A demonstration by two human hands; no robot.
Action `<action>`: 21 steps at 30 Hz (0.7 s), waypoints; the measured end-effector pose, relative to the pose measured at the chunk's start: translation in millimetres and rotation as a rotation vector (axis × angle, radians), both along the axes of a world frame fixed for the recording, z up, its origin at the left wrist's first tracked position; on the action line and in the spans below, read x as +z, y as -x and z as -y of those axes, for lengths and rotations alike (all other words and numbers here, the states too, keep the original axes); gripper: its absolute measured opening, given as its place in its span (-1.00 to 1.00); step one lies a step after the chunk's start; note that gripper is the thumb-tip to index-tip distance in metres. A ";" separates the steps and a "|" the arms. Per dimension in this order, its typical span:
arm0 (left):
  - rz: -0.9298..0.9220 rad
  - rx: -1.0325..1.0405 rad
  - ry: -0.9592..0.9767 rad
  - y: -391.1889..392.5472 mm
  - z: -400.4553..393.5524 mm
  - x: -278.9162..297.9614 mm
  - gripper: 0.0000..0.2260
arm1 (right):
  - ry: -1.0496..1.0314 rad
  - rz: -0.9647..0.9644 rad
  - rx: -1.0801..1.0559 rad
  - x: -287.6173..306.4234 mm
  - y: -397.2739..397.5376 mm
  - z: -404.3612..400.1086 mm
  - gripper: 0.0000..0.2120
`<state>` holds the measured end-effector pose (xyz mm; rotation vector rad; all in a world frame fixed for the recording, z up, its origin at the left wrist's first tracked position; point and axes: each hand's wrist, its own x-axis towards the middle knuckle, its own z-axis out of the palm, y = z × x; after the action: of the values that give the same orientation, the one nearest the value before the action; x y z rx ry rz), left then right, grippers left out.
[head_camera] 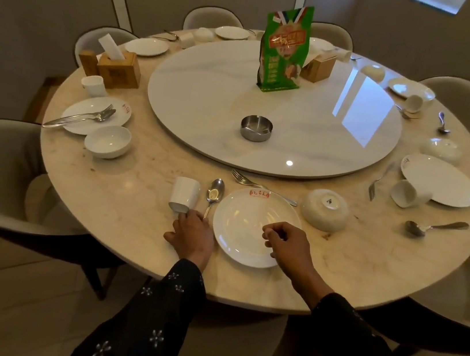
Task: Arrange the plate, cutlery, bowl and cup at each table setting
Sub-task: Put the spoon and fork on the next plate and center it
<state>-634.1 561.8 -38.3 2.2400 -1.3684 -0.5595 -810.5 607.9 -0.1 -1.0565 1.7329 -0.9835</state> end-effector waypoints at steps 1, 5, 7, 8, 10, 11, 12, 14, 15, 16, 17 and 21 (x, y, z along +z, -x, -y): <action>0.004 0.002 -0.026 -0.2 -0.3 2.7 -0.87 | -0.002 0.002 -0.001 1.7 1.0 6.9 -0.87; 0.000 -0.047 -0.136 -2.9 1.3 9.3 -0.88 | 0.009 -0.027 0.024 10.4 3.6 37.4 -0.88; -0.056 -0.048 -0.154 -5.0 1.3 10.7 -0.85 | 0.008 -0.065 0.048 12.0 4.0 51.3 -0.90; -0.088 -0.040 -0.154 -5.9 1.2 12.5 -0.84 | 0.008 -0.091 0.060 12.7 4.0 57.8 -0.89; -0.170 -0.011 -0.161 -7.3 0.5 17.7 -0.84 | 0.006 -0.154 0.088 13.3 4.2 70.5 -0.85; -0.217 -0.002 -0.166 -8.4 0.7 19.7 -0.85 | 0.005 -0.198 0.102 13.5 4.5 77.0 -0.84; -0.257 0.003 -0.162 -9.7 1.5 20.0 -0.86 | 0.006 -0.255 0.114 13.6 4.9 84.0 -0.84; -0.321 0.001 -0.141 -10.8 3.2 22.3 -0.89 | 0.008 -0.383 0.123 12.5 6.4 100.7 -0.86; -0.355 -0.005 -0.123 -11.9 5.8 23.3 -0.89 | 0.000 -0.455 0.124 11.4 6.5 110.7 -0.86; -0.400 -0.015 -0.099 -12.0 7.0 24.0 -0.88 | -0.010 -0.534 0.132 10.6 7.4 118.4 -0.86; -0.446 -0.026 -0.074 -11.1 7.4 25.6 -0.88 | -0.020 -0.609 0.153 10.2 8.1 125.3 -0.85; -0.562 -0.075 -0.015 -14.7 14.8 33.5 -0.88 | -0.027 -0.760 0.280 11.3 3.2 155.2 -0.82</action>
<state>-619.4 547.0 -4.8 1.8398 -1.1509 -1.1240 -813.7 452.7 11.2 -1.7458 2.0833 -0.3876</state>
